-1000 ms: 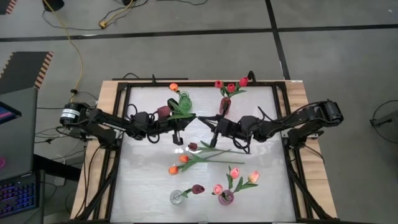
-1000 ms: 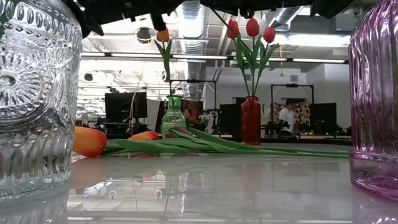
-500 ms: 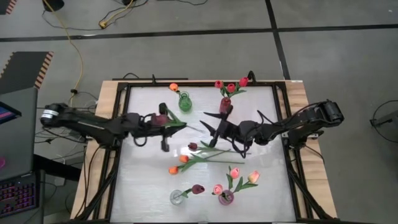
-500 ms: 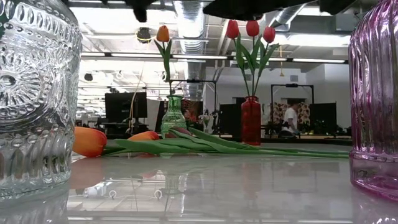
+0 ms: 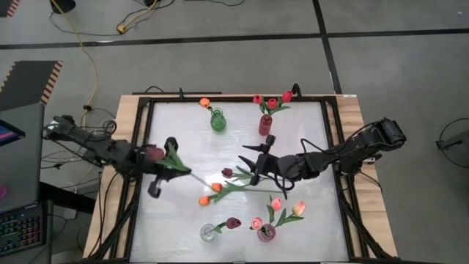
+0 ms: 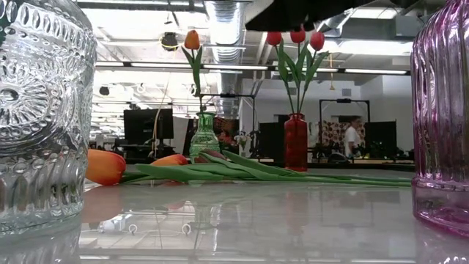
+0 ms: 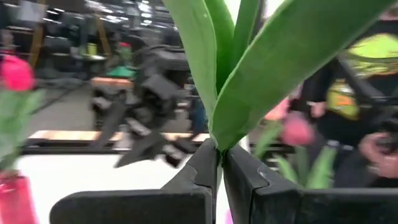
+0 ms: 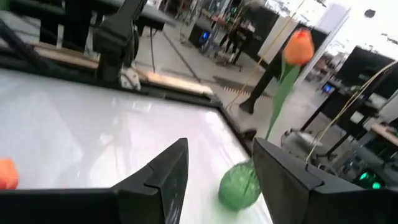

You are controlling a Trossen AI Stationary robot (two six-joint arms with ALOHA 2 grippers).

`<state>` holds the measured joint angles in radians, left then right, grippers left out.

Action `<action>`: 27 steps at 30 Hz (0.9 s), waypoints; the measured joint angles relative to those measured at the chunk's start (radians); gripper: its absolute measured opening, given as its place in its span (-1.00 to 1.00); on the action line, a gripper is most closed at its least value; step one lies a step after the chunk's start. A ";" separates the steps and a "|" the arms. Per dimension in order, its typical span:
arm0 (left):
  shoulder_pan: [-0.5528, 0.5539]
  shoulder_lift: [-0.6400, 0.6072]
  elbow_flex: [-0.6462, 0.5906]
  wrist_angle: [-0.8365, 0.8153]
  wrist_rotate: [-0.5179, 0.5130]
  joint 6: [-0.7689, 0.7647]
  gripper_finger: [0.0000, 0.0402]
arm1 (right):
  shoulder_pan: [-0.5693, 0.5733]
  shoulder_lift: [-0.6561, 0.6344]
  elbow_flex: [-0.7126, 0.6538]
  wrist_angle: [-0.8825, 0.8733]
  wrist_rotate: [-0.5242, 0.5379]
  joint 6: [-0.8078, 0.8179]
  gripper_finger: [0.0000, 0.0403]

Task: Sort flowers into vase by color
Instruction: Put the dark red flower into the transparent vase

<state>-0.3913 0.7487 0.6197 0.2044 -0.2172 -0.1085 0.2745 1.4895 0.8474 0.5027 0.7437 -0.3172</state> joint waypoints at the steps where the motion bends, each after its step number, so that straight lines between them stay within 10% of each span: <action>1: -0.022 -0.005 0.000 -0.006 0.003 -0.006 -0.99 | 0.000 0.000 0.000 -0.022 0.000 0.018 0.01; 27: -0.263 0.200 0.000 0.135 0.000 -0.180 -0.99 | -0.002 0.000 0.000 -0.225 -0.001 0.175 0.01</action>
<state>-0.6548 0.9486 0.6197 0.3397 -0.2171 -0.2883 0.2726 1.4895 0.8474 0.2779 0.7425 -0.1425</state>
